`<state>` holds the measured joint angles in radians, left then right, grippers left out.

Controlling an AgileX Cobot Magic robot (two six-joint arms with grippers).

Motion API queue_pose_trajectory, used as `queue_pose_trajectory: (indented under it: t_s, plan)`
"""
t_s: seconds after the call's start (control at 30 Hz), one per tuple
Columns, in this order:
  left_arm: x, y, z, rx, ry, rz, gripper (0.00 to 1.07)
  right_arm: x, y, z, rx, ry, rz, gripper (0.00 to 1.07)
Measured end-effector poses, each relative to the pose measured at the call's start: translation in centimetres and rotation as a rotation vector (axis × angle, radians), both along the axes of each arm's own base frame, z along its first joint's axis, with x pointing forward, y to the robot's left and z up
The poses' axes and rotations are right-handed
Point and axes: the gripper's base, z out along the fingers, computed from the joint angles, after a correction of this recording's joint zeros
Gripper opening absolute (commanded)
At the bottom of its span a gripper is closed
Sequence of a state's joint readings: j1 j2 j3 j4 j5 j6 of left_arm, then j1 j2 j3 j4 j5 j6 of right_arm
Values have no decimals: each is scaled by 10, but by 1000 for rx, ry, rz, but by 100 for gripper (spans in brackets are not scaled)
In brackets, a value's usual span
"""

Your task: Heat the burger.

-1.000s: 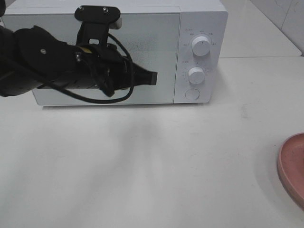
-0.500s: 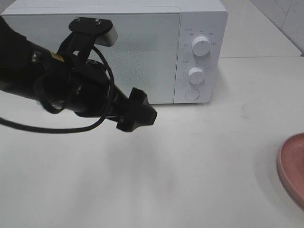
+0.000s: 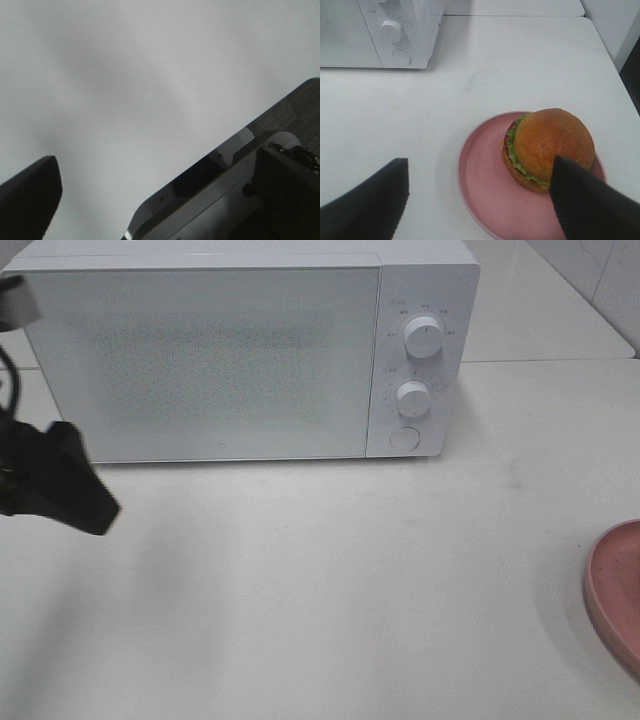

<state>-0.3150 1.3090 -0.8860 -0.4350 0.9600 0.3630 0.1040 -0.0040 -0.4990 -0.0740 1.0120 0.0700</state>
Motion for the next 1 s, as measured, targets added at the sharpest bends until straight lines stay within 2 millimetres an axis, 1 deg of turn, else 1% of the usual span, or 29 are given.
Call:
queue_pose_trajectory:
  t_s: [0.03, 0.07, 0.1, 0.13, 0.17, 0.2, 0.23, 0.27, 0.3, 0.33, 0.37, 0.4, 0.43, 0.47, 0.5, 0.53, 0.57, 0.6, 0.63, 0.67, 0.7, 0.73, 0.77, 0.8, 0.83, 0.87, 0.9, 0.97, 1.0]
  plan:
    - [-4, 21, 8, 23, 15, 51, 98, 0, 0, 0, 0, -1, 0, 76]
    - [-4, 21, 8, 23, 15, 51, 98, 0, 0, 0, 0, -1, 0, 76]
    - [-7, 32, 11, 32, 27, 87, 98, 0, 0, 0, 0, -1, 0, 76]
    - [-7, 32, 11, 32, 27, 87, 98, 0, 0, 0, 0, -1, 0, 76]
    - [-13, 52, 20, 43, 26, 182, 98, 0, 0, 0, 0, -2, 0, 76]
    - [-20, 66, 29, 48, 7, 273, 98, 0, 0, 0, 0, -2, 0, 76]
    - [-20, 66, 29, 48, 7, 273, 98, 0, 0, 0, 0, -2, 0, 76]
    - [-25, 72, 34, 50, -8, 312, 98, 0, 0, 0, 0, -2, 0, 76]
    - [-35, 83, 43, 67, -36, 384, 98, 0, 0, 0, 0, -2, 0, 76]
    - [-35, 83, 43, 67, -36, 384, 98, 0, 0, 0, 0, -2, 0, 76]
    - [-40, 86, 46, 77, -47, 408, 98, 0, 0, 0, 0, -2, 0, 76]
    - [-52, 90, 53, 109, -75, 437, 98, 0, 0, 0, 0, -2, 0, 76]
    - [-52, 90, 53, 109, -75, 437, 98, 0, 0, 0, 0, -2, 0, 76]
    - [-59, 92, 57, 122, -94, 446, 98, 0, 0, 0, 0, -2, 0, 76]
    - [-73, 93, 63, 133, -138, 460, 98, 0, 0, 0, 0, -2, 0, 76]
    - [-73, 93, 63, 133, -138, 460, 98, 0, 0, 0, 0, -2, 0, 76]
    - [-80, 94, 64, 134, -159, 465, 98, 0, 0, 0, 0, -2, 0, 76]
    - [-95, 93, 64, 131, -194, 468, 98, 0, 0, 0, 0, -2, 0, 76]
    - [-95, 93, 64, 131, -194, 468, 98, 0, 0, 0, 0, -2, 0, 76]
    - [-109, 93, 60, 129, -223, 470, 98, 0, 0, 0, 0, -2, 0, 76]
    - [-117, 92, 57, 127, -238, 471, 98, 0, 0, 0, 0, -2, 0, 76]
    - [-117, 92, 57, 127, -238, 471, 98, 0, 0, 0, 0, -2, 0, 76]
    - [-131, 92, 51, 126, -264, 474, 98, 0, 0, 0, 0, -2, 0, 76]
    - [-138, 92, 47, 127, -278, 475, 98, 0, 0, 0, 0, -2, 0, 75]
    - [-138, 92, 47, 127, -278, 475, 98, 0, 0, 0, 0, -2, 0, 75]
    - [-150, 92, 40, 122, -308, 480, 98, 0, 0, 0, 0, -2, 0, 75]
    - [-150, 92, 40, 122, -308, 480, 98, 0, 0, 0, 0, -2, 0, 75]
    - [-164, 91, 30, 113, -357, 485, 98, 0, 0, 0, 0, -2, 0, 75]
    - [-164, 91, 30, 113, -357, 485, 98, 0, 0, 0, 0, -2, 0, 75]
